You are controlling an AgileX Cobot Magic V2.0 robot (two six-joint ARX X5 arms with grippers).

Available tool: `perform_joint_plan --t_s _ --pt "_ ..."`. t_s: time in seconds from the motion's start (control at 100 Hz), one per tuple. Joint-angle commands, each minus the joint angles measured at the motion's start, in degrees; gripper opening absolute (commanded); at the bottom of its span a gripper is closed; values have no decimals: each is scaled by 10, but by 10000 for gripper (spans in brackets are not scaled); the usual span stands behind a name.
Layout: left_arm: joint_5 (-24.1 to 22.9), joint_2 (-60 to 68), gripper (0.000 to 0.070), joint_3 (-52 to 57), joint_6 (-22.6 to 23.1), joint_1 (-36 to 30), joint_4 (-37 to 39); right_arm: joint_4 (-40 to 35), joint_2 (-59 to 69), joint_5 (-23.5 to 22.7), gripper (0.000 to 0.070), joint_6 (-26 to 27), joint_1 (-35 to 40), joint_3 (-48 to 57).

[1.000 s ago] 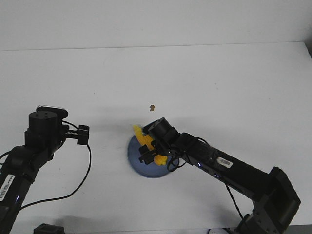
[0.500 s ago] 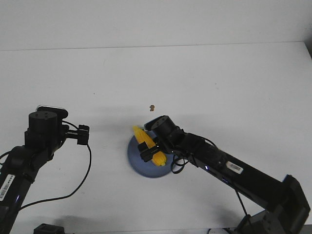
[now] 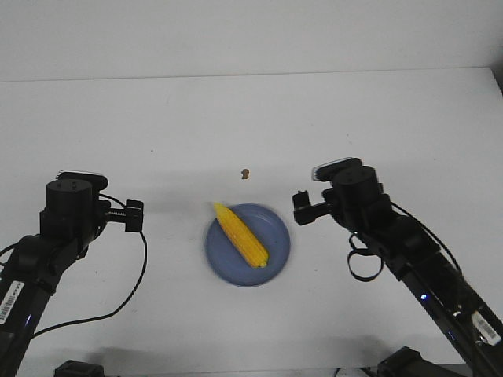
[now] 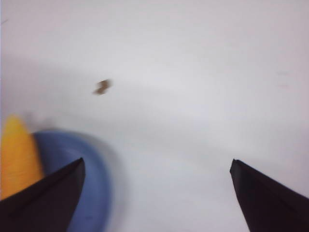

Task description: Place corn on plate with both arms

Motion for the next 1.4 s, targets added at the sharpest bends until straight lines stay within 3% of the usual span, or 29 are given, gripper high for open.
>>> perform_joint_plan --t_s 0.0,0.37,0.62,0.91,1.39 --pt "1 6 700 10 -17 2 6 -9 -16 1 631 -21 -24 5" --pt "8 -44 700 -2 -50 3 34 -34 -191 -12 631 -70 -142 -46" --pt "25 -172 700 -107 -73 3 107 11 -327 -36 631 -74 -146 -165" --pt "25 -310 700 -235 -78 3 116 39 -473 -37 630 -48 -146 -298" --pt "24 -383 700 -280 -78 3 135 56 -540 -26 608 -34 -146 -324"
